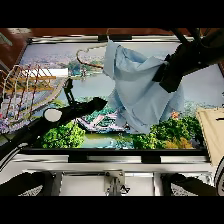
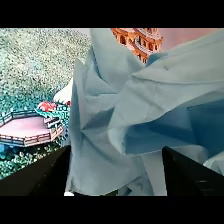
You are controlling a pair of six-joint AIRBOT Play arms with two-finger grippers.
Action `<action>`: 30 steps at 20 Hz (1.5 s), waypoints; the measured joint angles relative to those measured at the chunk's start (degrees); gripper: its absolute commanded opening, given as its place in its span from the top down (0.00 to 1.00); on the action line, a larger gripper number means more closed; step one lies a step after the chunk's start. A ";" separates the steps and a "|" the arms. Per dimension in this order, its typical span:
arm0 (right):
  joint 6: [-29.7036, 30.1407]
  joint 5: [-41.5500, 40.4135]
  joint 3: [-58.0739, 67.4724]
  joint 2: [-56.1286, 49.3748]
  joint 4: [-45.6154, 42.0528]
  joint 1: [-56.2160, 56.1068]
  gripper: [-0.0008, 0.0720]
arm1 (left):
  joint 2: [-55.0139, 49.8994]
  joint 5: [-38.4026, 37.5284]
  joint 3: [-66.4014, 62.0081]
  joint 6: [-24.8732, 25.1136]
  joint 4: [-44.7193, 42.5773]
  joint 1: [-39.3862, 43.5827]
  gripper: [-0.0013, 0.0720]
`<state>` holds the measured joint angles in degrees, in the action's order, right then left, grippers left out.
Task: Fold the shirts.
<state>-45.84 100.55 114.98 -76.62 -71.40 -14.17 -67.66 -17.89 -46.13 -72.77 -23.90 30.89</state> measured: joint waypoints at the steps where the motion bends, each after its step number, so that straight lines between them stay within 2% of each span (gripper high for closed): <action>1: -0.04 0.02 0.00 0.07 -0.79 -0.74 0.89 | -1.60 0.04 -1.40 1.20 0.85 0.61 0.06; 9: -0.68 0.04 0.00 0.22 -2.91 -2.29 0.89 | -9.92 -0.87 -7.67 10.47 3.52 2.73 0.08; 10: -0.76 0.04 0.00 0.22 -3.06 -2.32 0.89 | -10.47 -1.11 -7.85 11.17 3.67 3.02 0.24; 13: -0.87 -0.04 0.00 0.22 -3.23 -2.38 0.89 | -11.45 0.26 -8.20 12.59 5.09 4.20 0.91; 17: -0.90 -0.17 0.00 0.22 -3.96 -2.38 0.89 | -11.13 3.39 -8.63 13.22 6.40 2.89 0.91; 20: -1.31 -0.37 0.00 0.26 -4.17 -2.38 0.89 | -8.96 3.43 -8.79 13.44 5.95 -3.65 0.91; 25: -1.51 -1.38 -0.02 0.46 0.15 -2.51 0.89 | -6.10 -5.33 -10.49 13.68 4.35 -19.63 0.91; 30: -1.51 -3.89 -0.04 0.48 6.93 -2.47 0.89 | -5.42 -13.90 -15.04 13.86 4.00 -29.90 0.91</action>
<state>-47.35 96.66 114.93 -76.14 -64.47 -16.64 -73.08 -31.79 -61.17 -58.92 -19.90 0.99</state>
